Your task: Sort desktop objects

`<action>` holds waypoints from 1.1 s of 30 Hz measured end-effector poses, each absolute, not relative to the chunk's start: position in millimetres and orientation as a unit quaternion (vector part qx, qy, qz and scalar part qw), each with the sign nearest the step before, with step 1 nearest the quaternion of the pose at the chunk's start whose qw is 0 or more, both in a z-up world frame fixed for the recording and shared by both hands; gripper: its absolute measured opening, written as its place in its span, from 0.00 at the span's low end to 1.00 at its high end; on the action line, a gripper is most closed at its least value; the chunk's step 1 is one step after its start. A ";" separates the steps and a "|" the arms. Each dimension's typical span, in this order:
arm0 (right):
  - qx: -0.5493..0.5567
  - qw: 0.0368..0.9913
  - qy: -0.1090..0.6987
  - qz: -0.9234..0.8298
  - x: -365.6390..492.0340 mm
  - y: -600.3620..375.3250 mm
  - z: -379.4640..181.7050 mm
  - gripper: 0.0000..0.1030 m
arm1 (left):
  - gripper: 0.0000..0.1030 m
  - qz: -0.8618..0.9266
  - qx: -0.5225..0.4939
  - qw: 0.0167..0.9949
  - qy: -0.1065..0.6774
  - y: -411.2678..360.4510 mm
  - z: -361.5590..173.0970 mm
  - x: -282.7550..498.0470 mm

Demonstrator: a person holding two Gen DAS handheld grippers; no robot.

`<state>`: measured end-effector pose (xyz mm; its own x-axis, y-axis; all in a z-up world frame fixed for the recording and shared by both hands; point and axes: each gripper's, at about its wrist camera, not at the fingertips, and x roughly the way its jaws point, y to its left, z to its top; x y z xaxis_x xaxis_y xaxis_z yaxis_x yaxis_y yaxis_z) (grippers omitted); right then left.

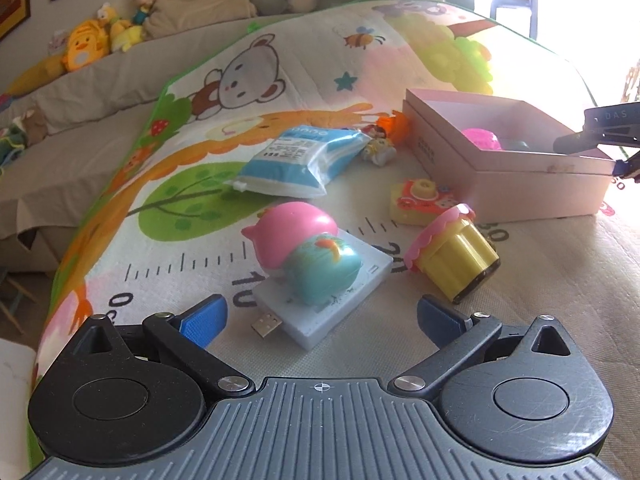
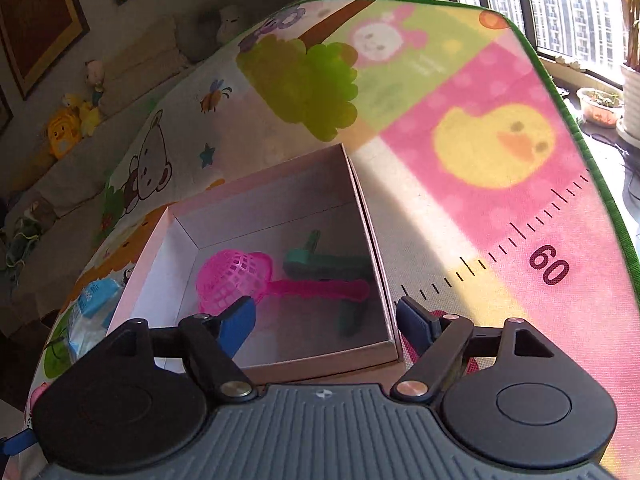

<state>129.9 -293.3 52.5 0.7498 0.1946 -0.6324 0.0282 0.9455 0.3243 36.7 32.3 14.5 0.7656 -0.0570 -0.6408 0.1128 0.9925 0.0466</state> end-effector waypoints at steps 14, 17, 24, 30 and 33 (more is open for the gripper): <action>-0.020 0.945 0.301 0.127 51.4 -225.9 79.3 0.79 | 1.00 0.053 0.070 0.936 0.342 57.1 10.7 64.2; -0.057 0.940 0.296 0.160 42.6 -201.8 74.7 0.85 | 1.00 0.081 0.058 0.933 0.345 74.8 14.7 66.3; -0.082 0.925 0.292 0.227 37.1 -144.3 64.4 0.84 | 1.00 0.072 0.052 0.931 0.353 81.1 16.0 62.8; -0.100 0.917 0.307 0.237 50.3 -118.0 50.0 0.78 | 1.00 0.061 0.051 0.930 0.358 79.0 14.3 60.9; -0.069 0.919 0.318 0.224 59.9 -141.9 51.6 0.65 | 1.00 0.046 0.042 0.934 0.353 80.2 15.2 57.1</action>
<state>59.9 -141.9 51.6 0.6975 0.3672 -0.6153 -0.4555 0.8901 0.0149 57.1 80.2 15.2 0.7469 0.1156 -0.6548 -0.0568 0.9923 0.1104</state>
